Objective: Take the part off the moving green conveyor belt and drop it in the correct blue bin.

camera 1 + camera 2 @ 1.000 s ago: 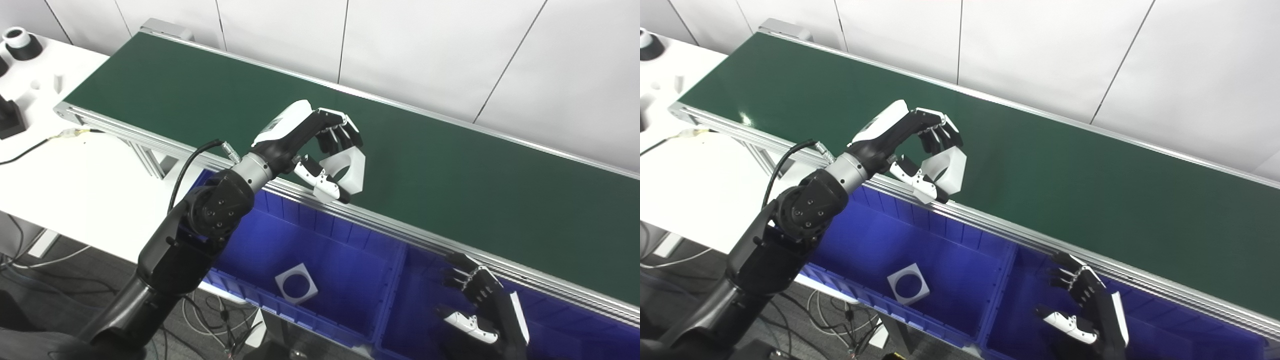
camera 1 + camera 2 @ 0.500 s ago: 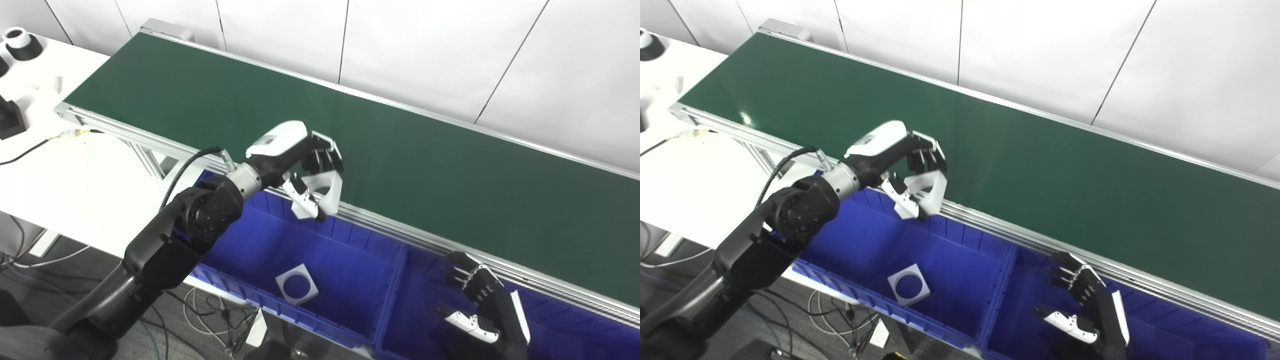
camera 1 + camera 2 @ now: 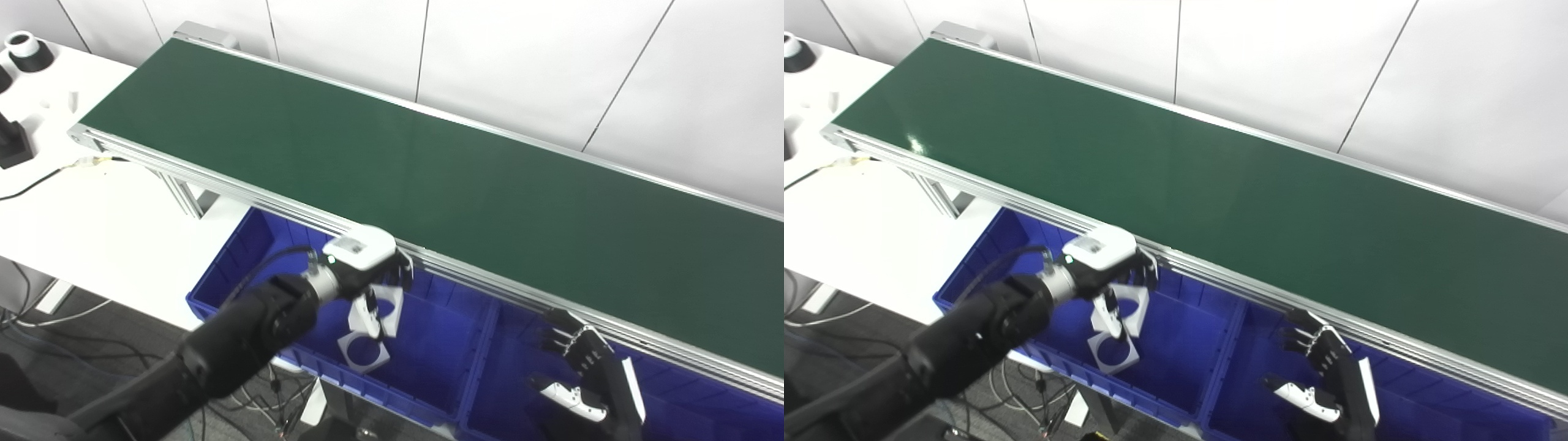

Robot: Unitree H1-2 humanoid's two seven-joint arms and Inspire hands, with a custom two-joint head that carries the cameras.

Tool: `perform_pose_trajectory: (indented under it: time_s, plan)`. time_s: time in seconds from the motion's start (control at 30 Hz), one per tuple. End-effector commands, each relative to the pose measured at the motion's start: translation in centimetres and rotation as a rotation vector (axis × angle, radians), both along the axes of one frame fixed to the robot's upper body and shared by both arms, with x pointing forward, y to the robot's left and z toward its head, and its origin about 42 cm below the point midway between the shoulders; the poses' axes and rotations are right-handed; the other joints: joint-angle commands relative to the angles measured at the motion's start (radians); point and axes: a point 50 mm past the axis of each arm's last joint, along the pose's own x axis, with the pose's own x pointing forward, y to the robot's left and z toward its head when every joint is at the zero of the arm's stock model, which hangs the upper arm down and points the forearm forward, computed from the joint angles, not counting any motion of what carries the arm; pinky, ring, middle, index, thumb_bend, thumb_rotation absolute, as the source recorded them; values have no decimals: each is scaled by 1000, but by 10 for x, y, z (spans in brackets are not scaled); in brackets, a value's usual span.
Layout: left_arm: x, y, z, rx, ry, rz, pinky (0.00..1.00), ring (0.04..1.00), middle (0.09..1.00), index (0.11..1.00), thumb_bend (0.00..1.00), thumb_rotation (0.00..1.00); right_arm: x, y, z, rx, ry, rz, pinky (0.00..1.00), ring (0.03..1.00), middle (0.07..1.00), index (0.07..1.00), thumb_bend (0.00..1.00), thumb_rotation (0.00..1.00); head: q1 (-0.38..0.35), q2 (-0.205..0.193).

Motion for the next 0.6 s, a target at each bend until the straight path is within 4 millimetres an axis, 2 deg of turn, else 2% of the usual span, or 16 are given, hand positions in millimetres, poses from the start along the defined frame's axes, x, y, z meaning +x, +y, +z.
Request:
perform_pose_trajectory:
  time_s: [0.0,0.07,0.17,0.2,0.37,0.43,0.57]
  plan:
    - [6,-4,6,20,-62,-9,462,423,526,519,500,0,8,5,15,16,-93,3,647,704,775,751,856,239,-1,1]
    - [6,-9,-2,50,-66,-24,469,416,514,532,499,0,8,5,14,22,-90,1,647,705,777,748,860,240,-3,1]
    - [6,-13,-15,66,-71,-34,365,399,497,555,496,0,8,6,14,27,-89,-2,647,705,776,745,866,236,-4,1]
    - [7,-14,-18,66,-72,-34,360,412,517,535,498,0,8,6,14,27,-90,-3,643,702,774,744,868,236,-4,1]
    - [6,-23,-28,47,-117,0,386,438,551,494,499,0,6,6,15,26,-94,-7,634,696,775,738,866,233,-10,5]
    - [5,-25,-29,38,-121,5,402,516,523,482,517,0,6,6,15,26,-94,-7,635,694,772,741,869,231,-8,5]
    - [5,-27,-29,23,-143,6,398,514,500,492,523,0,6,5,15,20,-95,-5,637,696,776,738,867,236,-7,5]
